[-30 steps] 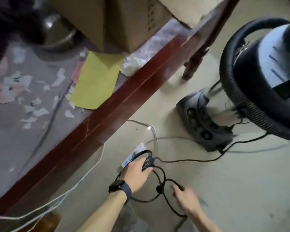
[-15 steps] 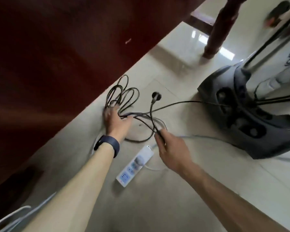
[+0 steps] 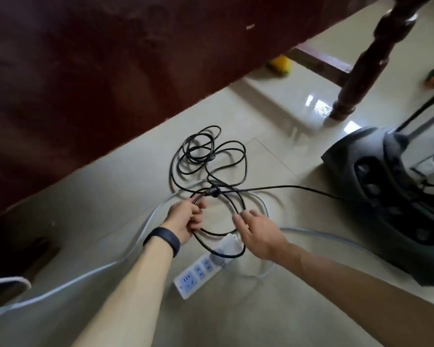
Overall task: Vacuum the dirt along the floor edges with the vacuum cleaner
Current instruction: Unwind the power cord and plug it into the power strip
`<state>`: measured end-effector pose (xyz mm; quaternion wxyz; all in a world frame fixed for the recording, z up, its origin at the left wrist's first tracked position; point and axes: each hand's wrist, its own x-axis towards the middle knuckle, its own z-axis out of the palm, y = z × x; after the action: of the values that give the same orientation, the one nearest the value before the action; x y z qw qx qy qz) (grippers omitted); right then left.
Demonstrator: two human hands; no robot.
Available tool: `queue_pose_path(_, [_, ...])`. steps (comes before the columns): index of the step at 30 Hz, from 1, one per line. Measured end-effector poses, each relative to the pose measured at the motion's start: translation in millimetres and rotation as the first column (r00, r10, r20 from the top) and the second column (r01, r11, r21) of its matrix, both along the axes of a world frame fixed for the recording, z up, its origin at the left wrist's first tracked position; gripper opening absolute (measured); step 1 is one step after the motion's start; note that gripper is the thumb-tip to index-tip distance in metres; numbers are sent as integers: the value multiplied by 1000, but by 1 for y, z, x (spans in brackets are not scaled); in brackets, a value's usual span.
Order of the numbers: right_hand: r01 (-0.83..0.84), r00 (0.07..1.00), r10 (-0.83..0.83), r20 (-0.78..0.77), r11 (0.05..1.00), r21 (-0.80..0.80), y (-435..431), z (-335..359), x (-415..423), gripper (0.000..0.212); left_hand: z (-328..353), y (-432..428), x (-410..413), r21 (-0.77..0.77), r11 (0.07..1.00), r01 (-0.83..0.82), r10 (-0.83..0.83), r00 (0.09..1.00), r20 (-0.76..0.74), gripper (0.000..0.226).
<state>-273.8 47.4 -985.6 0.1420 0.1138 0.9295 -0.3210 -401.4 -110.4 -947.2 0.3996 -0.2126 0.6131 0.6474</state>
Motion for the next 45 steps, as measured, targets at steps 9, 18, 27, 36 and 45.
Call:
queue_pose_path(9, [225,924,-233,304,972,61,9,-40,-27,61,23,-94,14,125,964,237,-251,961,115,43])
queue_pose_path(18, [74,956,-97,276,993,91,-33,-17,-45,25,50,-92,12,132,858,497,-512,850,127,39])
queue_pose_path(27, [539,837,-538,100,777,-325,-2,10,-40,9,55,-82,5,-245,884,399,-432,896,-100,35])
queue_pose_path(36, [565,810,-544,219,628,-535,-30,19,-35,31,68,-83,-6,-242,940,240,-325,844,-426,32])
queue_pose_path(45, [-299,945,268,186,940,166,-72,-5,-22,74,53,-111,8,-867,367,338,-853,493,-169,18])
